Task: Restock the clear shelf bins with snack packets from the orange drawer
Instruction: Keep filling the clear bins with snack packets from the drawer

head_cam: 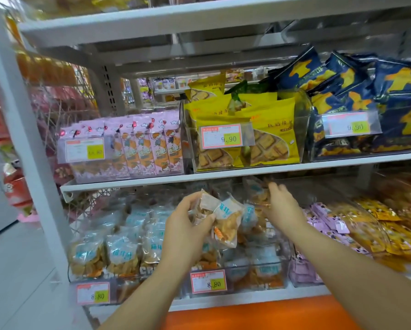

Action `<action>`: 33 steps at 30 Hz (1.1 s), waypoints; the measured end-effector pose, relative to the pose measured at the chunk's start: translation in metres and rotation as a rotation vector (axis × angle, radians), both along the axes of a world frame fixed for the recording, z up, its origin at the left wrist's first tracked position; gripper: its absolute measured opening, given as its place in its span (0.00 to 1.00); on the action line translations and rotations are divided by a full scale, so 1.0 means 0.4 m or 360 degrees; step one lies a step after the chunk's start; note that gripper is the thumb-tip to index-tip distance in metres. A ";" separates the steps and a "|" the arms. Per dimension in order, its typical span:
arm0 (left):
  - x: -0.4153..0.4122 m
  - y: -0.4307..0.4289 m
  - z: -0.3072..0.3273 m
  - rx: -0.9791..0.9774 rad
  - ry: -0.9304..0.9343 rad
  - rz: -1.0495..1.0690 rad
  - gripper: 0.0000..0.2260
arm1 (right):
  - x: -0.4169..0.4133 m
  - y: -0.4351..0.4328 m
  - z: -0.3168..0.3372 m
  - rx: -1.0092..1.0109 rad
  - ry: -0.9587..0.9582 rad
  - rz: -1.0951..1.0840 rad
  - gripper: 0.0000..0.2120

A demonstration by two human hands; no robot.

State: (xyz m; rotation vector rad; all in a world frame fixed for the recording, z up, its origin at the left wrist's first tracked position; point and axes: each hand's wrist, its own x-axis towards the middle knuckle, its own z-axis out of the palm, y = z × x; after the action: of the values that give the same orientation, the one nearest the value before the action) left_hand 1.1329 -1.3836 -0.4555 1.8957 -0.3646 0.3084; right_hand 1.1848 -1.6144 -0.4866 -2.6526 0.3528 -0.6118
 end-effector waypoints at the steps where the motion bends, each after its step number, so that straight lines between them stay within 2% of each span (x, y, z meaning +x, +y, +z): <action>1: 0.004 0.003 0.002 0.0001 -0.0001 -0.0006 0.19 | 0.013 -0.001 -0.001 0.0045 0.0009 0.0010 0.25; 3: 0.008 0.007 0.007 0.0023 0.0001 -0.0012 0.19 | 0.031 -0.007 -0.004 0.0184 0.0021 0.0058 0.30; 5: 0.014 0.010 0.010 0.0024 0.0004 -0.0003 0.19 | 0.027 -0.010 -0.009 0.0204 -0.0034 0.0134 0.28; 7: 0.018 0.011 0.010 0.0013 0.0013 0.0008 0.20 | -0.002 -0.009 -0.014 0.0086 -0.0225 0.0286 0.17; 8: 0.017 0.010 0.011 0.0014 0.0006 0.0007 0.20 | -0.023 -0.010 -0.018 -0.0084 -0.0236 0.0374 0.11; 9: 0.016 0.007 0.011 0.0026 -0.0006 0.0000 0.19 | -0.049 -0.008 -0.020 -0.0348 -0.0113 0.0461 0.08; 11: 0.011 0.000 0.012 0.0034 -0.0031 -0.0023 0.19 | -0.078 -0.009 -0.035 -0.0896 0.0341 0.0564 0.12; 13: 0.005 -0.009 0.015 0.0028 -0.0037 -0.0048 0.19 | -0.078 -0.022 -0.048 -0.1200 0.0588 0.0510 0.17; 17: -0.006 -0.024 0.021 0.0048 -0.0057 -0.0060 0.19 | -0.034 -0.034 -0.040 -0.1344 0.0575 0.0356 0.20; 20: -0.009 -0.036 0.018 0.0054 -0.0061 -0.0079 0.19 | 0.003 -0.042 -0.048 -0.1314 0.0764 0.0342 0.22; 23: -0.008 -0.053 0.015 0.0070 -0.0052 -0.0096 0.18 | 0.001 -0.048 -0.036 -0.1102 0.0837 0.0425 0.23; 25: -0.010 -0.065 0.016 0.0081 -0.0066 -0.0111 0.18 | -0.029 -0.044 -0.012 -0.0818 0.0517 0.0456 0.19; 26: -0.012 -0.073 0.014 0.0086 -0.0079 -0.0115 0.18 | -0.054 -0.040 -0.005 -0.0543 0.0265 0.0468 0.16; 28: -0.017 -0.094 0.013 0.0083 -0.0109 -0.0118 0.18 | -0.125 -0.020 0.016 0.0373 -0.0055 0.0543 0.15; 29: -0.018 -0.107 0.010 0.0069 -0.0125 -0.0120 0.18 | -0.163 -0.005 0.029 0.0826 -0.0040 0.0628 0.19; 30: -0.019 -0.120 0.006 0.0052 -0.0150 -0.0115 0.18 | -0.191 0.004 0.041 0.1143 0.0018 0.0709 0.23; 33: -0.023 -0.159 -0.006 0.0012 -0.0210 -0.0083 0.17 | -0.229 0.014 0.062 0.1600 0.0111 0.0818 0.29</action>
State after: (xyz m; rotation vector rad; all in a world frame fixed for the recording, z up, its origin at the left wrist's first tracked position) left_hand 1.1235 -1.4471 -0.4578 1.8746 -0.5039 0.3989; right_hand 1.0932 -1.6088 -0.4619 -1.6791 -0.0306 -0.1018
